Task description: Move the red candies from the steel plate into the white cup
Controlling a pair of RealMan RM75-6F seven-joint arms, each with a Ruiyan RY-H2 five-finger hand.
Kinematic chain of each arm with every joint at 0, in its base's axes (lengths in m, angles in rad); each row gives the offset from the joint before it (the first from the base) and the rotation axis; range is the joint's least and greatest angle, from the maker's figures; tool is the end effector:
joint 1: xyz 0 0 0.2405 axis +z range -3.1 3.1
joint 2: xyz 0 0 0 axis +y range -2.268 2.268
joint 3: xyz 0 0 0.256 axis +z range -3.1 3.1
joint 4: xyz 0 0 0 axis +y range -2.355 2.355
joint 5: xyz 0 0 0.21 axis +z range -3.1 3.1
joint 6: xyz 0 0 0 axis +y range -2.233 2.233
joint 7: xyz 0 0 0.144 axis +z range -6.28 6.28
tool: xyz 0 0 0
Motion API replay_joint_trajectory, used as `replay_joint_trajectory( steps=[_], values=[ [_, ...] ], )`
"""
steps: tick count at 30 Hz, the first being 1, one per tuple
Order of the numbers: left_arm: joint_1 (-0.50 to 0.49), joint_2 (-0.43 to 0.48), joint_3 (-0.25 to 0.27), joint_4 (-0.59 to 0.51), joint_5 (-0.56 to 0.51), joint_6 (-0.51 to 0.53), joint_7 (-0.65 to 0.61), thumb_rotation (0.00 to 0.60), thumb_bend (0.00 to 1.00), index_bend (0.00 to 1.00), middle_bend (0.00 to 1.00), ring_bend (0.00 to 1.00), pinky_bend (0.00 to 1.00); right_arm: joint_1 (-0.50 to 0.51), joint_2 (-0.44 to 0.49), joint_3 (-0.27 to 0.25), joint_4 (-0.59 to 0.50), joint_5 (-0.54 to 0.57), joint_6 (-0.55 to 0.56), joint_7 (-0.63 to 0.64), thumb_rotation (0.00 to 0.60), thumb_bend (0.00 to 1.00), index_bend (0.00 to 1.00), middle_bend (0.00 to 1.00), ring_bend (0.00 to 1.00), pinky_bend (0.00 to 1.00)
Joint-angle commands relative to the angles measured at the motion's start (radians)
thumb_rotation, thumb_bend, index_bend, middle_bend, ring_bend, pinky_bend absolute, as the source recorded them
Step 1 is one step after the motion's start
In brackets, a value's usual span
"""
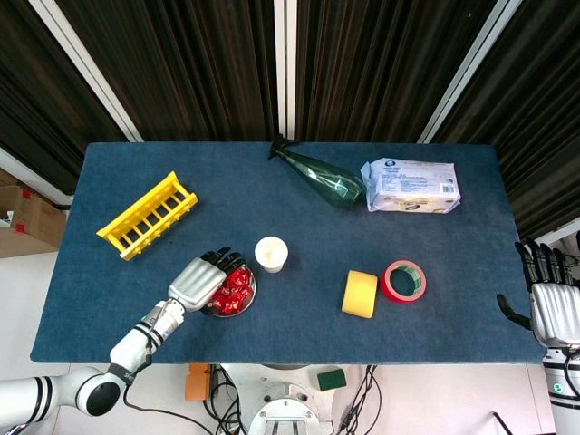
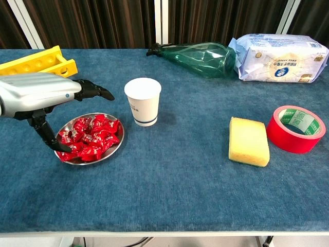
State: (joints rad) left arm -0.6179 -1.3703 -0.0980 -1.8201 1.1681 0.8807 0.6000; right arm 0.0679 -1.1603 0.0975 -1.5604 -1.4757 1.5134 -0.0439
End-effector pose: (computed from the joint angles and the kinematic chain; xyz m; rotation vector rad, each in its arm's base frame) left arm -0.1500 0.2677 -0.0007 -2.1266 -0.8652 -0.7491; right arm -0.3185 -0.1857 0.1627 1.3233 -0.8294 0.8892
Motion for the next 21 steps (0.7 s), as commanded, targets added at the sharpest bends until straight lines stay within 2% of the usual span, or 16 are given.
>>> replay_joint_trajectory(
  steps=[1,8,21],
  values=[
    [-0.013,-0.006,0.003,0.0,-0.013,-0.001,0.004,0.6,0.1,0.12,0.1,0.05,0.22,0.001,-0.004,0.003,0.002,-0.002,0.005,0.004,0.6,0.27,0.0,0.0,0.0,0.0],
    [-0.038,-0.026,0.017,0.02,-0.032,0.013,0.009,0.6,0.1,0.18,0.12,0.06,0.21,-0.004,-0.014,0.004,0.015,-0.008,0.021,0.019,0.6,0.28,0.0,0.0,0.0,0.0],
    [-0.093,-0.045,0.03,0.046,-0.109,0.012,0.04,0.6,0.14,0.25,0.19,0.06,0.21,-0.008,-0.023,0.009,0.02,-0.012,0.036,0.036,0.6,0.29,0.0,0.0,0.0,0.0]
  ],
)
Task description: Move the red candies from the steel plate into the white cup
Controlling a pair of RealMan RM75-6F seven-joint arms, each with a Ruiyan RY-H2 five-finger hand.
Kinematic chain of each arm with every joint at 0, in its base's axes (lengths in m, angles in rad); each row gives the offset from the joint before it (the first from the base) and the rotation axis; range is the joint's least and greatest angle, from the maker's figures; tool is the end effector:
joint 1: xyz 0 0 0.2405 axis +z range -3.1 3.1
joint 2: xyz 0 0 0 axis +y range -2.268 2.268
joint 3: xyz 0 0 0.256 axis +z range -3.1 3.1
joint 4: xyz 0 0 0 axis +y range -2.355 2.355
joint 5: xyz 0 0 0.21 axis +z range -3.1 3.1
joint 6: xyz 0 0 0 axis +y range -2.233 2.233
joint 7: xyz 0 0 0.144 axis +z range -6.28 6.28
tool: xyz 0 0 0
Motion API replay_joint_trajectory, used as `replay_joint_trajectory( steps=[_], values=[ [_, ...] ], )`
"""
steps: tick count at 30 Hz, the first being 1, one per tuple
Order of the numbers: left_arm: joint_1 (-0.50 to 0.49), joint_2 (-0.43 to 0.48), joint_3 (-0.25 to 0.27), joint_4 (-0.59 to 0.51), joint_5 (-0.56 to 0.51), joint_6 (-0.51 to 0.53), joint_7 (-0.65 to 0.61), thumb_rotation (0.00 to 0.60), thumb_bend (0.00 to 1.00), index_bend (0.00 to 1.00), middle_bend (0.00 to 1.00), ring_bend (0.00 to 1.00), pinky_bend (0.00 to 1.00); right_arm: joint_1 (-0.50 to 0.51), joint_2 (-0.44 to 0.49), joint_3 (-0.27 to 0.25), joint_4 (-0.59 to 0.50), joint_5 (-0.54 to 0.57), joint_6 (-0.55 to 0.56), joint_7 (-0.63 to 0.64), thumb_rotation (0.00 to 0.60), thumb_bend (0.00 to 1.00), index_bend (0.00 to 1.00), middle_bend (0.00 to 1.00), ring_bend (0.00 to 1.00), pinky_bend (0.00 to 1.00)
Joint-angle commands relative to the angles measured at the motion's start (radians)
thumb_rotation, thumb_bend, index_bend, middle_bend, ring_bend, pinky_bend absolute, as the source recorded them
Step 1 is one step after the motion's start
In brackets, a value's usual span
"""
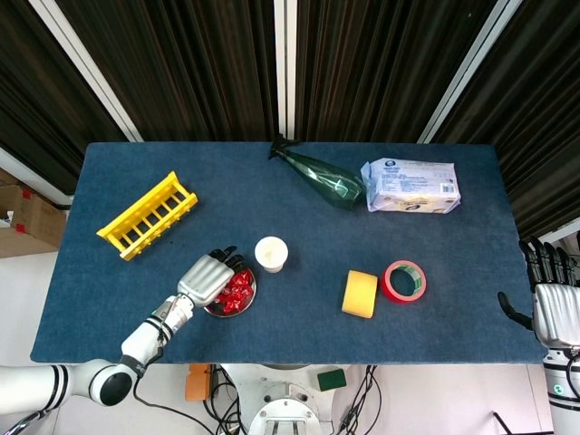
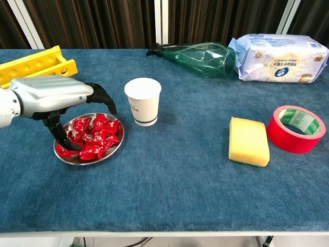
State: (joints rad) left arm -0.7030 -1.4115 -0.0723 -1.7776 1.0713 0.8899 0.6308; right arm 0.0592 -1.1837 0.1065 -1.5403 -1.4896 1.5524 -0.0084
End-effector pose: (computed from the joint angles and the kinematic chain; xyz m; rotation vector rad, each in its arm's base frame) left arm -0.1442 0.2795 -0.0140 -2.1422 -0.8552 -0.7061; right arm -0.3174 -0.1843 0.1627 1.2891 -0.8217 0.9466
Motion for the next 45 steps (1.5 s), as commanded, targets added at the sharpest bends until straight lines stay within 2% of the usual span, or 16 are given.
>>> replay_joint_trajectory(
  steps=[1,23,32,45],
  values=[
    [-0.011,-0.005,0.005,0.004,-0.017,0.004,0.011,0.6,0.15,0.25,0.2,0.06,0.21,0.001,0.001,0.0,-0.001,0.003,-0.005,0.002,0.6,0.29,0.0,0.0,0.0,0.0],
    [-0.062,-0.032,0.039,0.032,-0.082,0.037,0.041,0.6,0.26,0.34,0.34,0.06,0.21,-0.003,0.016,-0.002,-0.02,0.013,-0.015,0.02,0.6,0.3,0.0,0.0,0.0,0.0],
    [-0.068,-0.042,0.053,0.04,-0.082,0.062,0.052,0.6,0.28,0.4,0.38,0.09,0.21,-0.005,0.013,0.002,-0.027,0.022,-0.014,0.017,0.6,0.3,0.0,0.0,0.0,0.0],
    [-0.076,-0.06,0.069,0.052,-0.08,0.08,0.067,0.6,0.31,0.44,0.44,0.13,0.22,-0.003,0.019,-0.001,-0.033,0.024,-0.028,0.022,0.6,0.31,0.0,0.0,0.0,0.0]
  ],
)
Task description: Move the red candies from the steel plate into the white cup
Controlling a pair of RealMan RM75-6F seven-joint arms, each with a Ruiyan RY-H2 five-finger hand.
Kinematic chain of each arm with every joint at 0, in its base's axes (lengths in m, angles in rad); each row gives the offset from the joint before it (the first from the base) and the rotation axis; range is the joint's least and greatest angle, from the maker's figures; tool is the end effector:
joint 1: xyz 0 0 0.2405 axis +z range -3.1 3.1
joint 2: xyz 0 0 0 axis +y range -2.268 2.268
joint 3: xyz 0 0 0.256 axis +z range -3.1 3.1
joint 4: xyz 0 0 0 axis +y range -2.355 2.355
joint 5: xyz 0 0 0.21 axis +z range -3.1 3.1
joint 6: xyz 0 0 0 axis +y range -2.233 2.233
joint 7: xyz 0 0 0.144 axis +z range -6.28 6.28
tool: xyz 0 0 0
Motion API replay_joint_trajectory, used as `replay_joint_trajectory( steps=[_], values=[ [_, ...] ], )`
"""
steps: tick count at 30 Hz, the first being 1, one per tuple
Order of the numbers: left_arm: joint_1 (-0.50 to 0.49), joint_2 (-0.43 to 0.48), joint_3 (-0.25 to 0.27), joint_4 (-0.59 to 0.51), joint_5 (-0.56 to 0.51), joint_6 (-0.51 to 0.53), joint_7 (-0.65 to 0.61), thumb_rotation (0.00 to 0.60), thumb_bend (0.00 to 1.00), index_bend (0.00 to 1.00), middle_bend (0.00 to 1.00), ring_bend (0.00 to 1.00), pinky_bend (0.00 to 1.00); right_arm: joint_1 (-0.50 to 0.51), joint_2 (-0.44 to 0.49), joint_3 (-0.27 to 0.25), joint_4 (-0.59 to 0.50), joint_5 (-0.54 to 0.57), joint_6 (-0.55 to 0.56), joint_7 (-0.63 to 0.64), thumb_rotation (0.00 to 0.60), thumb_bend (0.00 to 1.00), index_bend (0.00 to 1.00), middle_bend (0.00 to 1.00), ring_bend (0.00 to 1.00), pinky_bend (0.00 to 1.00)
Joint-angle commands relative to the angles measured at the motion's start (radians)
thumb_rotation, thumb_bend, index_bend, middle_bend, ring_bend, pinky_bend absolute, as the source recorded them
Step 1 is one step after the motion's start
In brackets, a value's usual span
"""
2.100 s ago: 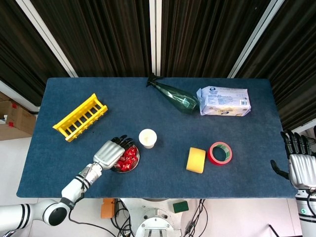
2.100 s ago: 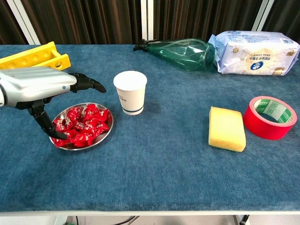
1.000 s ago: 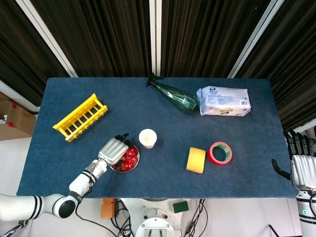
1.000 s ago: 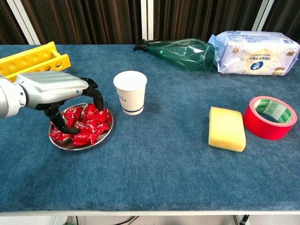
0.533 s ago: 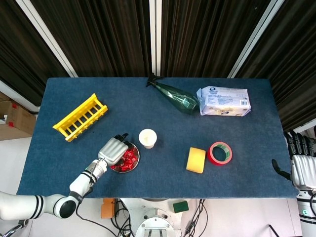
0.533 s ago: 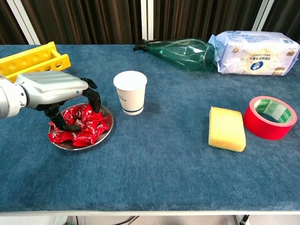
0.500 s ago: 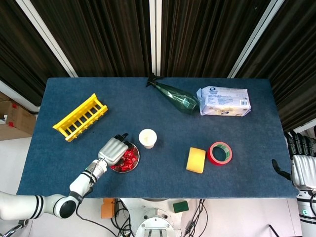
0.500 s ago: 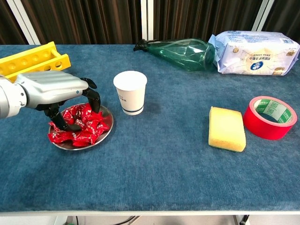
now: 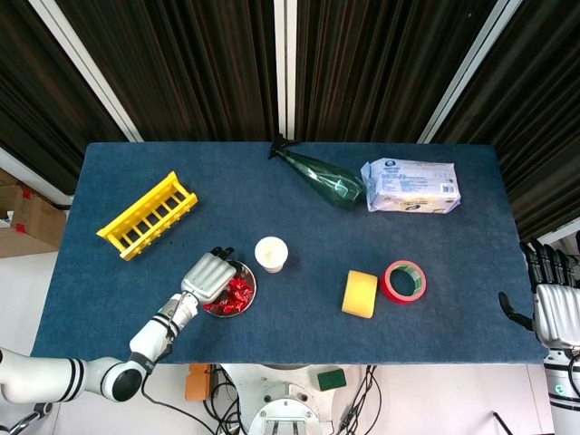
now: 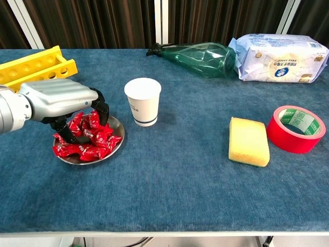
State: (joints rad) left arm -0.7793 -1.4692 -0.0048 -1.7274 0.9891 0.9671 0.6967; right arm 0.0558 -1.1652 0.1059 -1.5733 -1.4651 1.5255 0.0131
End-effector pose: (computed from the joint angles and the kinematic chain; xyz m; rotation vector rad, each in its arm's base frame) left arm -0.1454 0.2849 -0.0279 -2.1387 -0.7822 -0.6387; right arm -0.3180 -0.1832 0.1633 1.2730 -0.8804 0.9447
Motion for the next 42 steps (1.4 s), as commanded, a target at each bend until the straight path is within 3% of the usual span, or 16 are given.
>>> replay_joint_trajectory(
  steps=[1,7,20,42],
  values=[
    [0.001,-0.004,0.002,0.003,0.004,0.006,0.001,0.6,0.31,0.44,0.45,0.14,0.22,0.0,0.001,-0.001,0.0,-0.001,-0.001,0.0,0.6,0.32,0.0,0.0,0.0,0.0],
    [0.003,-0.015,0.001,0.007,0.003,0.034,0.02,0.6,0.34,0.48,0.53,0.21,0.29,0.001,0.003,-0.003,-0.003,-0.002,-0.006,0.002,0.6,0.32,0.0,0.0,0.0,0.0],
    [-0.004,-0.021,0.005,-0.003,-0.016,0.043,0.045,0.6,0.39,0.52,0.59,0.26,0.35,0.0,0.014,-0.006,-0.014,0.0,-0.015,0.028,0.6,0.32,0.0,0.0,0.0,0.0],
    [-0.003,0.069,-0.006,-0.109,0.002,0.066,0.024,0.6,0.4,0.55,0.62,0.27,0.35,0.002,0.015,-0.008,-0.017,-0.001,-0.02,0.028,0.6,0.32,0.0,0.0,0.0,0.0]
  ],
)
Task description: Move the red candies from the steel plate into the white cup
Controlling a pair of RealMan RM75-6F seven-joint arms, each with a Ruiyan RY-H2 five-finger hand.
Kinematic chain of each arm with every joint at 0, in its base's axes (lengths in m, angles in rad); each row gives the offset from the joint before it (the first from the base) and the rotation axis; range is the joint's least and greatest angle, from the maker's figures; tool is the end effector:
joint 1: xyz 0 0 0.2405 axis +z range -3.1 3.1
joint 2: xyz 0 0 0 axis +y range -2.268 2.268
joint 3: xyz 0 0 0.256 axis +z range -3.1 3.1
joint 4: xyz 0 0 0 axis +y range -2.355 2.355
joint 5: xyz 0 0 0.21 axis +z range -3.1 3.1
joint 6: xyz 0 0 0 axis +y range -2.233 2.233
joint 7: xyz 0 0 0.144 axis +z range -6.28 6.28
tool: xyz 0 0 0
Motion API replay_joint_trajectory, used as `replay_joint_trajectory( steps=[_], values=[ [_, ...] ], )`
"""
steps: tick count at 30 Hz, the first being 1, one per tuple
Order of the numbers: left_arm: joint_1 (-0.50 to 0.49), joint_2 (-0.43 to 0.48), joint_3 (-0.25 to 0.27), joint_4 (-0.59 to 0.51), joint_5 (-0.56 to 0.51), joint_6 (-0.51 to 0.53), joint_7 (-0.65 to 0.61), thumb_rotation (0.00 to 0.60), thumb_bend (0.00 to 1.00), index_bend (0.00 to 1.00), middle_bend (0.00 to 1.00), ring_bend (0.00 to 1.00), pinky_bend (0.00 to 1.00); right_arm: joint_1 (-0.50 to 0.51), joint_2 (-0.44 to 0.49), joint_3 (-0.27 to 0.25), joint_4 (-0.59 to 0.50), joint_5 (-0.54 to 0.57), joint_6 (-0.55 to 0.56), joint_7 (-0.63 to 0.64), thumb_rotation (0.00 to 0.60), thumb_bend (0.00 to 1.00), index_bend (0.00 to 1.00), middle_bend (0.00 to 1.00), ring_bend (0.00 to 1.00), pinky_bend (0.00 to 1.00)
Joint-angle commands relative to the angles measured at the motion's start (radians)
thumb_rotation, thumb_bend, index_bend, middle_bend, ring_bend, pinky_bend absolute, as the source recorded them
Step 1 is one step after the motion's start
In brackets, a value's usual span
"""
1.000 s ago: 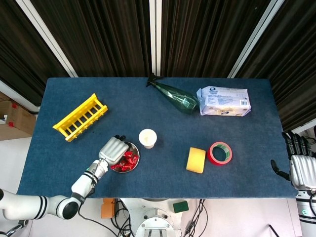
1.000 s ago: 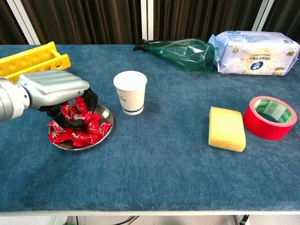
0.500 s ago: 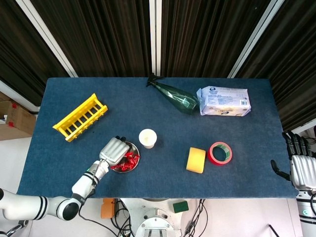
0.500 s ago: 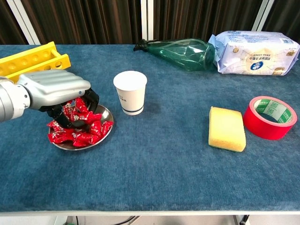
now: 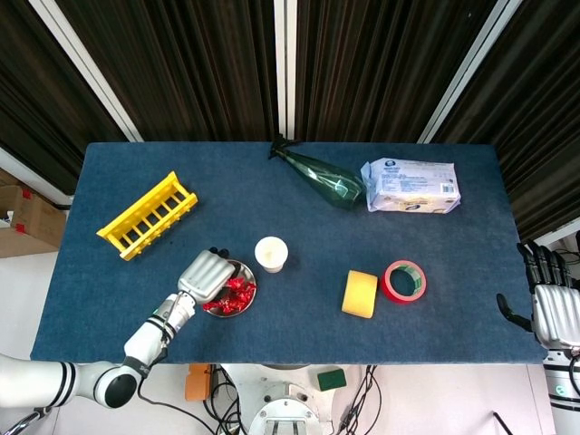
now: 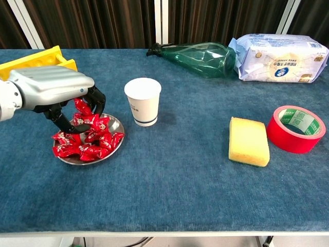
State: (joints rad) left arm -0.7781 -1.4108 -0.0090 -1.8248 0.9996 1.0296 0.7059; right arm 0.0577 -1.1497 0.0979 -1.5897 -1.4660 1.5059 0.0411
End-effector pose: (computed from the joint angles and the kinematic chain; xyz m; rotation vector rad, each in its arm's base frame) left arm -0.1335 0.2810 -0.0070 -2.1028 -0.7712 -0.6952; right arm -0.3172 -0.1823 0.1629 1.2819 -0.9203 0.9535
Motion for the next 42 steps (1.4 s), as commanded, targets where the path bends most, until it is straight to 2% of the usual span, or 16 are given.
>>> replay_joint_trajectory(
  steps=[1,14,19,28,36,42],
  values=[
    [-0.008,0.017,-0.003,-0.02,-0.016,0.004,0.026,0.6,0.4,0.55,0.62,0.27,0.35,0.0,0.0,0.0,0.0,0.001,0.0,-0.001,0.6,0.32,0.0,0.0,0.0,0.0],
    [-0.059,0.125,-0.043,-0.158,-0.111,0.021,0.095,0.6,0.4,0.55,0.62,0.27,0.35,0.0,0.004,0.003,0.0,0.005,0.0,0.008,0.6,0.32,0.0,0.0,0.0,0.0],
    [-0.095,0.166,-0.075,-0.202,-0.162,0.007,0.099,0.6,0.4,0.55,0.62,0.27,0.35,-0.001,0.003,0.001,-0.001,0.002,0.001,0.004,0.6,0.32,0.0,0.0,0.0,0.0],
    [-0.221,0.228,-0.134,-0.246,-0.341,-0.031,0.156,0.6,0.4,0.56,0.62,0.28,0.35,0.001,-0.001,-0.001,-0.001,0.001,-0.004,-0.004,0.6,0.32,0.0,0.0,0.0,0.0],
    [-0.358,0.233,-0.176,-0.248,-0.523,-0.044,0.207,0.6,0.4,0.56,0.62,0.28,0.35,0.003,0.0,-0.001,-0.001,0.001,-0.007,-0.002,0.6,0.32,0.0,0.0,0.0,0.0],
    [-0.436,0.228,-0.185,-0.234,-0.62,-0.057,0.208,0.6,0.4,0.56,0.62,0.29,0.35,0.002,0.004,0.001,0.002,0.002,-0.004,0.011,0.6,0.32,0.0,0.0,0.0,0.0]
  ],
)
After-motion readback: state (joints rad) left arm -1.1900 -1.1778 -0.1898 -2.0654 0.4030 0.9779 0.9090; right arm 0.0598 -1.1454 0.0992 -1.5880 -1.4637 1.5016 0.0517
